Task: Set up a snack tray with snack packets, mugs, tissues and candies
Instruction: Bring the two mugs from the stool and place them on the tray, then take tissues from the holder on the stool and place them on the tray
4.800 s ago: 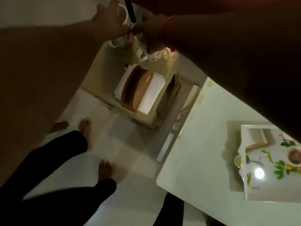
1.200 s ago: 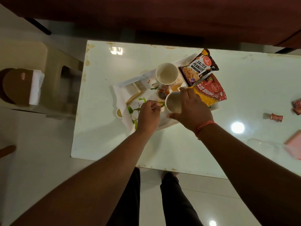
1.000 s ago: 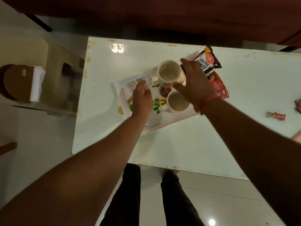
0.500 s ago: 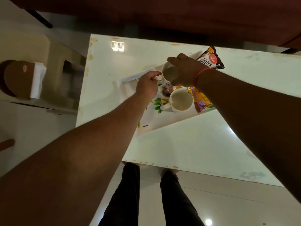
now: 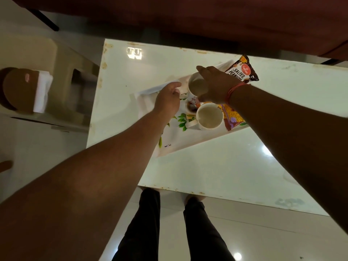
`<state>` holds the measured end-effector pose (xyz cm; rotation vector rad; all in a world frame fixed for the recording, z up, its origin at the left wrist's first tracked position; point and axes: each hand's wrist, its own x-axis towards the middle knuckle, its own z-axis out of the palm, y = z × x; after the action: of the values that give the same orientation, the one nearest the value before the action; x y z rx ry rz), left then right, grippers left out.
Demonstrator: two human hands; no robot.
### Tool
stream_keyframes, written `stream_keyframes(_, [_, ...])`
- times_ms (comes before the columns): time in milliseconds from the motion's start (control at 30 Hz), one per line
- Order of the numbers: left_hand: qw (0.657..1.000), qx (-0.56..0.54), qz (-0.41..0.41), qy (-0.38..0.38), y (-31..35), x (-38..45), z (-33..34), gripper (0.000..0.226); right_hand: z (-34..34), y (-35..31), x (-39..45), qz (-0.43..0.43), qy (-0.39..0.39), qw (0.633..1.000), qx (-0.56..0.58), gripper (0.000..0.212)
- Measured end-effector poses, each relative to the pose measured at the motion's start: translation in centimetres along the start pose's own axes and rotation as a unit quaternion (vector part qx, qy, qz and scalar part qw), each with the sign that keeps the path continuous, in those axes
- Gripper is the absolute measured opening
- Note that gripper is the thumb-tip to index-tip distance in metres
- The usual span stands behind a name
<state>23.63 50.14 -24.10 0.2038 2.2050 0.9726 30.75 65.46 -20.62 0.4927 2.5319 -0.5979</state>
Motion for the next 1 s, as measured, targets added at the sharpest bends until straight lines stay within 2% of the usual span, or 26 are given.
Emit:
stream_keyframes(133, [1.0,-0.006,-0.003,0.02,-2.5,-0.4,-1.8,0.039,0.5,-0.6,-1.1,-0.024,0.087,0.996,-0.011,0.078])
stream_keyframes(233, [0.997,0.045,0.025,0.049,-4.6,-0.8,-4.3,0.037,0.7,-2.7,-1.1,-0.057,0.126,0.989,-0.042,0.068])
stream_keyframes(333, [0.993,0.085,0.055,0.065,-6.4,-0.7,-8.2,0.036,1.3,-6.8,-0.1,-0.106,0.127,0.983,-0.076,0.065])
stream_keyframes(467, [0.979,0.147,0.095,0.107,-9.1,-0.1,-15.3,0.037,2.3,-13.8,2.2,-0.135,0.102,0.983,-0.064,0.064])
stream_keyframes(633, [0.911,0.333,0.173,0.172,-12.7,0.9,-25.9,0.041,4.0,-24.0,6.5,-0.135,0.064,0.989,0.013,0.065])
stream_keyframes(767, [0.837,0.439,0.226,0.238,-15.6,1.7,-33.8,0.045,5.9,-31.5,9.4,-0.146,0.032,0.988,0.039,0.064])
stream_keyframes(800, [0.835,0.436,0.221,0.253,-16.4,2.1,-35.6,0.046,6.2,-33.4,10.1,-0.147,0.017,0.988,0.051,0.064])
stream_keyframes(867, [0.861,0.369,0.192,0.294,-17.7,2.8,-38.3,0.043,6.5,-36.8,11.1,-0.141,-0.004,0.986,0.09,0.061])
stream_keyframes(933, [0.905,0.21,0.124,0.349,-18.9,3.5,-40.7,0.041,6.9,-40.1,12.4,-0.13,-0.014,0.984,0.124,0.059])
stream_keyframes(1000, [0.94,0.078,0.024,0.332,-20.0,4.2,-42.6,0.047,7.4,-43.0,13.6,-0.104,-0.012,0.984,0.145,0.056])
